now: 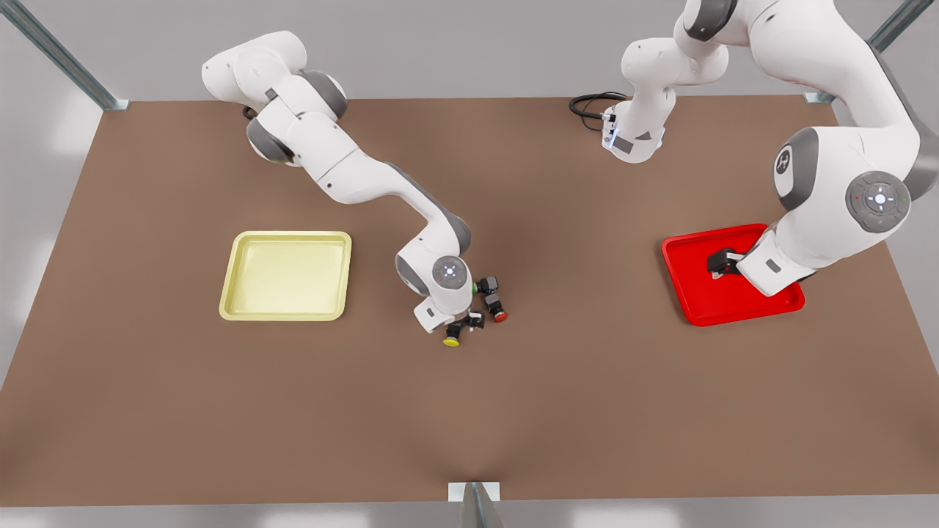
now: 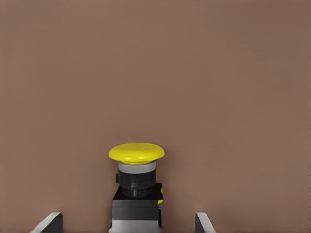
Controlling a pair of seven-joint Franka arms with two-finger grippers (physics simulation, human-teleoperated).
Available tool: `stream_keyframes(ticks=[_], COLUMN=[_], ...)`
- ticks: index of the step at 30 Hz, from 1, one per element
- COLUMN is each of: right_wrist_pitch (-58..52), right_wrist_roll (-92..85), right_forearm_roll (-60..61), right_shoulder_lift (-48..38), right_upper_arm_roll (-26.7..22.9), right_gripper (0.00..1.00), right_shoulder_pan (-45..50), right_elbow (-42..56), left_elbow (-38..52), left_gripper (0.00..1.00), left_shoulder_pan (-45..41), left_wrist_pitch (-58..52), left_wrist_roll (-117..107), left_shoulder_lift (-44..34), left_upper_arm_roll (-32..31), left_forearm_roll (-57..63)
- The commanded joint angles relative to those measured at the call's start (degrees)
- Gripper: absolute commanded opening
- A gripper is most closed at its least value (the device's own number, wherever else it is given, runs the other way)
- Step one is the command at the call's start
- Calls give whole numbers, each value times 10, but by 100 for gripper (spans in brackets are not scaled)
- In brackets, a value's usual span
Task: Place the switches on the corresponding trays according to their colors
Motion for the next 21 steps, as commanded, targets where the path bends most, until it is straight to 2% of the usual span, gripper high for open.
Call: stream_keyframes(ticks=[1,5,6,8,14,17,21], right_wrist_pitch=[1,4,4,4,3,2,2], right_wrist_roll=[0,0,-4,-9,1,2,6], right_forearm_roll=[-1,-3,-3,-5,-4,-2,-3], right_shoulder_lift=[2,18,18,18,16,15,15], right_upper_arm_roll=[0,0,0,-2,1,1,1], right_gripper=[100,100,95,74,70,62,60], right_shoulder_pan=[0,1,1,-2,-3,-3,-3], right_elbow=[0,0,0,1,2,2,2], left_elbow=[0,-1,-1,-1,-1,-1,-1], left_gripper=[100,100,100,100,100,100,100], left_shoulder_pan=[0,0,-1,-1,0,-1,-1], left_wrist_pitch=[0,0,0,0,1,0,3], left_wrist_roll=[0,0,-1,-1,-1,-1,-3], left_shoulder_lift=[0,0,1,1,1,1,1], left_upper_arm_roll=[0,0,0,0,0,0,0], left_forearm_roll=[0,0,0,0,0,0,0])
